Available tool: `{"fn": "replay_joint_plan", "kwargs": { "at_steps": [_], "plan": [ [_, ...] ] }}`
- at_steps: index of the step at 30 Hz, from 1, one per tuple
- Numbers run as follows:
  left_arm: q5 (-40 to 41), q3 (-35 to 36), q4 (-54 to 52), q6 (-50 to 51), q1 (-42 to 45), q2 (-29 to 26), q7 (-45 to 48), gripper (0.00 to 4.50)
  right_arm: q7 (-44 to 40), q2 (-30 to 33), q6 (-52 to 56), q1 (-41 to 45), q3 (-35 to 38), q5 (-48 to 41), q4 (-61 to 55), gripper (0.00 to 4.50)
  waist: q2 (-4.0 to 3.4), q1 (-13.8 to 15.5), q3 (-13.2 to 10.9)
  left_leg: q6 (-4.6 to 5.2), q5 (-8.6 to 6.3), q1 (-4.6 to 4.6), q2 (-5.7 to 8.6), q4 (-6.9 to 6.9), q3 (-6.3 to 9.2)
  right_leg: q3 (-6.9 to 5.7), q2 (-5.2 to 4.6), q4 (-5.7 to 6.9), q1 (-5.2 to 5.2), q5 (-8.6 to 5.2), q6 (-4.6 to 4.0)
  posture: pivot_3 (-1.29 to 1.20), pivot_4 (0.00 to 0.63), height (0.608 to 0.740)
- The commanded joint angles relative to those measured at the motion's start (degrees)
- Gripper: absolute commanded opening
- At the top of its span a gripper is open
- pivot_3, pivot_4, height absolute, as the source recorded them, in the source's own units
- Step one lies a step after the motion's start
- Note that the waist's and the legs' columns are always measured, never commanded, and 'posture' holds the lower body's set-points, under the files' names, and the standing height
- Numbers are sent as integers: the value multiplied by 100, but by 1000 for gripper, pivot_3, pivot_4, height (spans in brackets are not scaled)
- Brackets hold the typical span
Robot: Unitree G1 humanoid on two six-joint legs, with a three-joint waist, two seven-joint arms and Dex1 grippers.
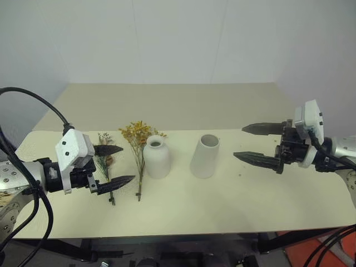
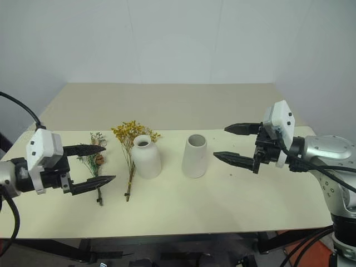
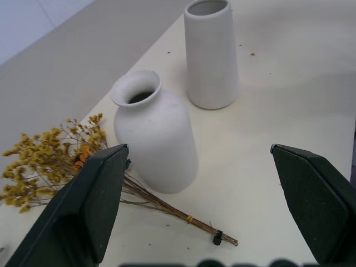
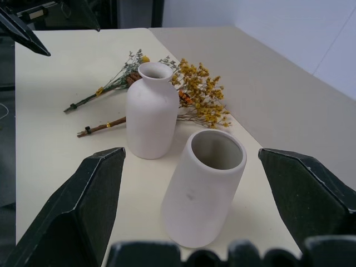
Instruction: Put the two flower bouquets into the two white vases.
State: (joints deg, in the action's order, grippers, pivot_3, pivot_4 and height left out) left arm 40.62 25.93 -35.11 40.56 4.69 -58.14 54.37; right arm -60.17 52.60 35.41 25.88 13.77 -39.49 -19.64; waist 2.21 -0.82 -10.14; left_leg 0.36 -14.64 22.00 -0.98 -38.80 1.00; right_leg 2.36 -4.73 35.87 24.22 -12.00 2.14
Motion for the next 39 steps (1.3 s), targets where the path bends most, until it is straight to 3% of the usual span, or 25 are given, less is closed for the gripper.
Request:
{"fn": "replay_joint_plan", "kwargs": {
  "at_steps": [1, 12, 17, 21, 25, 28, 33, 35, 39],
  "plan": [
    [40, 34, -33, -97, 123, -47, -38, 4484, -75, 103, -122, 130, 56, -7, -21, 4500, 0, -2, 0, 0, 0, 0, 0, 0, 0, 0, 0, 0, 0, 0, 0, 0, 150, 740],
    [76, 205, -21, 98, 81, -98, -189, 4484, -29, 46, -133, 206, -17, 74, 33, 4500, 0, -1, 0, 0, 0, 1, 0, 0, 0, 0, 0, 0, 1, 0, 0, 0, 150, 740],
    [403, 282, -61, 1927, 572, -374, -1529, 4484, 207, -205, -45, 704, -411, 222, 281, 4500, 0, -28, -1, 0, 0, -5, 0, -1, 1, 2, 0, 6, 0, -3, 6, 0, 150, 740],
    [673, -246, 353, 4528, 2198, -347, -2585, 4484, 23, -461, -195, 1227, -831, 386, 639, 4500, 6, -5, -4, 0, 0, -4, 0, -5, 14, -1, 9, 8, -1, -6, 19, 0, 150, 740],
    [1136, -1307, 821, 5194, 2897, -935, -3300, 4484, -180, -807, -461, 1722, -1204, 598, 1085, 4500, 7, -37, -6, -4, -2, -3, 3, -3, 20, -1, 8, 10, 0, 3, 3, 0, 150, 740],
    [1949, -1608, 1306, 5194, 2987, -1294, -3820, 4484, -266, -1069, -635, 1970, -1375, 728, 1329, 4500, 4, -99, -11, -5, -2, 2, 2, 6, 21, 5, 9, 10, 15, 4, -2, 0, 150, 740],
    [3974, -2335, 2784, 5194, 3267, -1870, -5364, 4484, -561, -1375, -883, 2322, -1546, 821, 1621, 4500, -2, -129, -22, -5, -2, 7, -2, 8, 31, 1, 13, 25, 28, 4, -9, 0, 150, 740],
    [4814, -2645, 3461, 5194, 3289, -1943, -6065, 4484, -660, -1468, -1006, 2429, -1608, 895, 1742, 4500, -3, -132, -22, -6, -3, 5, -1, 8, 33, 1, 10, 24, 27, 4, -8, 0, 150, 740],
    [5711, -3040, 4298, 5051, 3209, -1754, -7601, 4484, -685, -1709, -1187, 2641, -1660, 1012, 2003, 4500, -3, -129, -22, -8, -2, 3, 1, 8, 33, 0, 7, 27, 26, 4, -9, 0, 150, 740]
  ]
}}
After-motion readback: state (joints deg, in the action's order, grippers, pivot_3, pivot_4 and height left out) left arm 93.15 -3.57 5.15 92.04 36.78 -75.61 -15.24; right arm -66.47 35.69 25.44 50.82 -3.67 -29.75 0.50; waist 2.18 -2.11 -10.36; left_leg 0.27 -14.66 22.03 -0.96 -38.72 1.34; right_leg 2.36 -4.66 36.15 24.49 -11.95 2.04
